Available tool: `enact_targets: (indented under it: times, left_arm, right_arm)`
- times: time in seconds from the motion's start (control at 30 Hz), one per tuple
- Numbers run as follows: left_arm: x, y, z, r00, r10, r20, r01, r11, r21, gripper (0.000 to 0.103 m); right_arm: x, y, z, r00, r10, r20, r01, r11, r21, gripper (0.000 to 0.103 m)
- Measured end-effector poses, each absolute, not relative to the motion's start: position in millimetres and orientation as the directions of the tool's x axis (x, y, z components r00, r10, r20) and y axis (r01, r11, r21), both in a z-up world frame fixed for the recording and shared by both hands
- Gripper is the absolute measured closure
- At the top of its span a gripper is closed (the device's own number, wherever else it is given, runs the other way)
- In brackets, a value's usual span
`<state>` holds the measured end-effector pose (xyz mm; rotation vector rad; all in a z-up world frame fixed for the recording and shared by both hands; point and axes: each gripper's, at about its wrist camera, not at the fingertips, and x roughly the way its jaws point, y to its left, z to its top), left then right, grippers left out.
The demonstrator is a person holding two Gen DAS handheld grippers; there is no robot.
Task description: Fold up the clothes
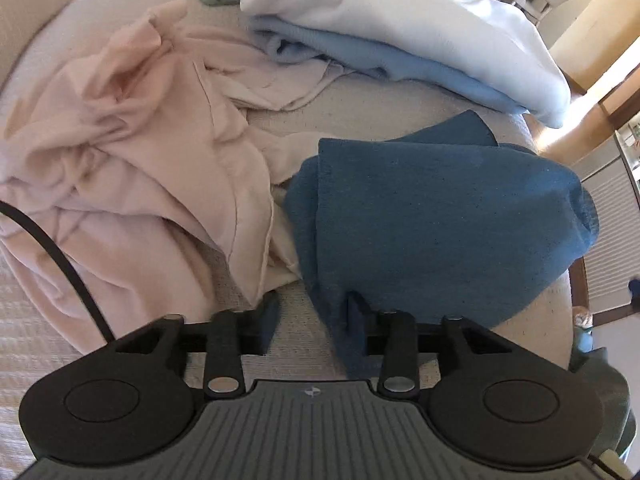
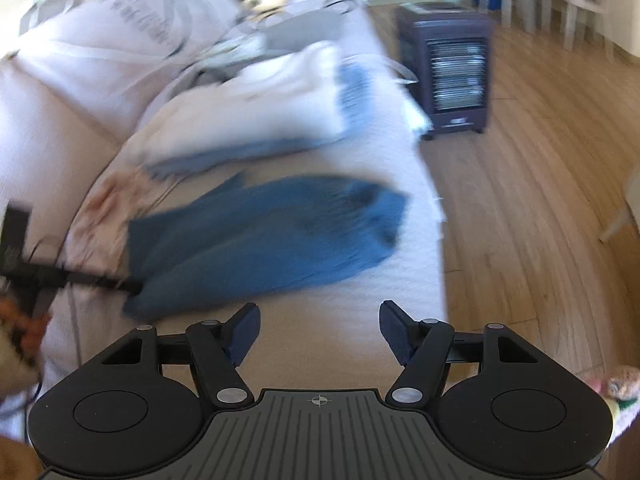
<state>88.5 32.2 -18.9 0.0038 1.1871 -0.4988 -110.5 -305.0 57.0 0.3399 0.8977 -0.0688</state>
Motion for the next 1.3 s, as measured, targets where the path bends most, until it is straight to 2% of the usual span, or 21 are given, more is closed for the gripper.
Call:
enact_targets:
  times: [0.07,0.13,0.2,0.33,0.37,0.43,0.6,0.63,0.67,0.7,0.73,0.77,0.87,1.0,1.1,1.13,1.17,1.23,1.3]
  left_arm:
    - [85,36,-13,0.28,-0.395,-0.875,0.368,0.886,-0.282,0.064]
    - [87,37,-14,0.274,-0.411,-0.869,0.356,0.883,-0.306,0.045]
    - [90,36,-19,0.269,-0.413,-0.87,0.344,0.885,-0.314,0.045]
    - [89,28,-24,0.25,-0.429,-0.868,0.352,0.875,-0.332,0.046]
    - [89,25,-25,0.249,-0.427,-0.869,0.357,0.875,-0.328,0.047]
    - [88,20,-26,0.246,-0.423,-0.872,0.367,0.873,-0.32,0.047]
    - [94,25,-32,0.253,-0.444,-0.86,0.321,0.877,-0.358,0.051]
    - [94,25,-31,0.255,-0.446,-0.858,0.316,0.877,-0.362,0.058]
    - [93,25,-28,0.259,-0.451,-0.854,0.318,0.875,-0.365,0.062]
    - [92,24,-26,0.264,-0.456,-0.85,0.32,0.873,-0.369,0.067]
    - [92,22,-23,0.268,-0.456,-0.849,0.324,0.872,-0.366,0.072]
    - [92,21,-19,0.272,-0.457,-0.847,0.327,0.872,-0.365,0.076]
    - [93,21,-9,0.283,-0.47,-0.836,0.342,0.864,-0.37,0.078]
    - [94,16,-9,0.29,-0.479,-0.828,0.349,0.859,-0.375,0.077]
    - [95,9,-22,0.28,-0.44,-0.853,0.33,0.879,-0.345,0.074]
    - [94,10,-21,0.284,-0.44,-0.852,0.332,0.879,-0.343,0.071]
    - [93,11,-20,0.29,-0.44,-0.85,0.334,0.879,-0.341,0.07]
    - [92,14,-17,0.299,-0.435,-0.85,0.334,0.881,-0.334,0.064]
    - [92,17,-15,0.308,-0.417,-0.855,0.326,0.891,-0.317,0.055]
  right_arm:
    - [-107,-326,56,0.653,0.073,-0.754,0.259,0.914,0.313,0.035]
    - [-99,-344,51,0.665,0.116,-0.738,0.277,0.879,0.388,0.024]
    - [-89,-351,45,0.677,0.139,-0.723,0.269,0.867,0.419,0.024]
    - [-67,-343,42,0.681,0.12,-0.722,0.224,0.905,0.362,0.025]
    - [-63,-341,42,0.685,0.132,-0.716,0.205,0.909,0.364,0.027]
    - [-54,-338,42,0.692,0.167,-0.703,0.164,0.911,0.378,0.049]
    - [-17,-345,22,0.634,0.144,-0.76,0.185,0.926,0.33,0.05]
    - [-11,-348,14,0.62,0.151,-0.77,0.194,0.921,0.337,0.052]
    - [-9,-351,9,0.614,0.177,-0.769,0.199,0.908,0.368,0.06]
    - [-7,-352,4,0.609,0.215,-0.763,0.195,0.893,0.407,0.081]
    - [-6,-353,1,0.603,0.236,-0.762,0.196,0.882,0.428,0.087]
    - [-7,-351,1,0.594,0.225,-0.772,0.209,0.884,0.418,0.088]
    - [-17,-347,18,0.631,0.195,-0.751,0.188,0.901,0.392,0.092]
    - [-33,-349,46,0.702,0.101,-0.705,0.201,0.922,0.332,0.092]
    - [-25,-348,34,0.664,0.075,-0.744,0.228,0.927,0.297,0.091]
    - [-23,-349,23,0.644,0.075,-0.761,0.239,0.925,0.294,0.085]
    - [-21,-350,13,0.624,0.075,-0.778,0.25,0.924,0.29,0.085]
    - [-20,-355,0,0.606,0.067,-0.792,0.279,0.915,0.29,0.061]
    - [-26,-361,1,0.621,0.048,-0.783,0.303,0.906,0.296,0.046]
